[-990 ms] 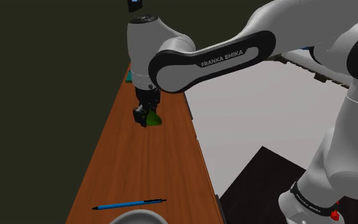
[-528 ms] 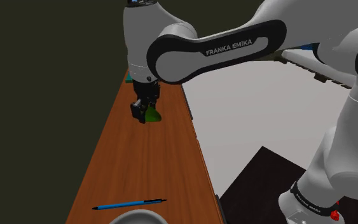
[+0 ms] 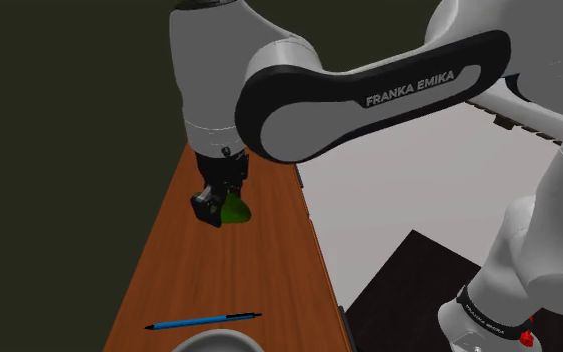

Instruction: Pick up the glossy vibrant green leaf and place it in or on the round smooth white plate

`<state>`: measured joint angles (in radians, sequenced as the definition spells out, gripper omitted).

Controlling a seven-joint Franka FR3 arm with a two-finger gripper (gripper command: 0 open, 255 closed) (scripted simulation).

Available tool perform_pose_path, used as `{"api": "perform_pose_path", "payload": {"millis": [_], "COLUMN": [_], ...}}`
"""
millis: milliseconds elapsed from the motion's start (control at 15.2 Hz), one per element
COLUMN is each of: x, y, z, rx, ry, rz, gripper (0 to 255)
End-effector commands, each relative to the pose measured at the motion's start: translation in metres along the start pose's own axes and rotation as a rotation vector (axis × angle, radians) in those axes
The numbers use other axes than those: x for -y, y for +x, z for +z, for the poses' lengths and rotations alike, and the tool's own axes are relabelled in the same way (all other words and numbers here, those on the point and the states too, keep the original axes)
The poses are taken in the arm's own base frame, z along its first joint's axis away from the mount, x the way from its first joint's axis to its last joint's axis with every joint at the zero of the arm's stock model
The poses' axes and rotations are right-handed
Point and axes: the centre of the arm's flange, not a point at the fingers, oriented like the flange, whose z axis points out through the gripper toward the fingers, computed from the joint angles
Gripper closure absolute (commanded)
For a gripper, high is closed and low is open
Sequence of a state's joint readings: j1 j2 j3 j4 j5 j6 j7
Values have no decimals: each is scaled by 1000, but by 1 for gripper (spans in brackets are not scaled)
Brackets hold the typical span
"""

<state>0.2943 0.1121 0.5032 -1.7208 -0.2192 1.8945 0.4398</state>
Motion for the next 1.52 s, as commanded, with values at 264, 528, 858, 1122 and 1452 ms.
{"api": "perform_pose_path", "payload": {"millis": [264,528,858,1122,1452], "x": [69,116,175,222,248], "y": [-34,-55,-83,-105,-118], "z": [-16,-26,-38,-48,-43], "rx": [0,0,0,0,0], "ry": [-1,-1,-1,-1,-1], "rz": [2,2,2,2,2], "gripper": [255,255,255,255,255]}}
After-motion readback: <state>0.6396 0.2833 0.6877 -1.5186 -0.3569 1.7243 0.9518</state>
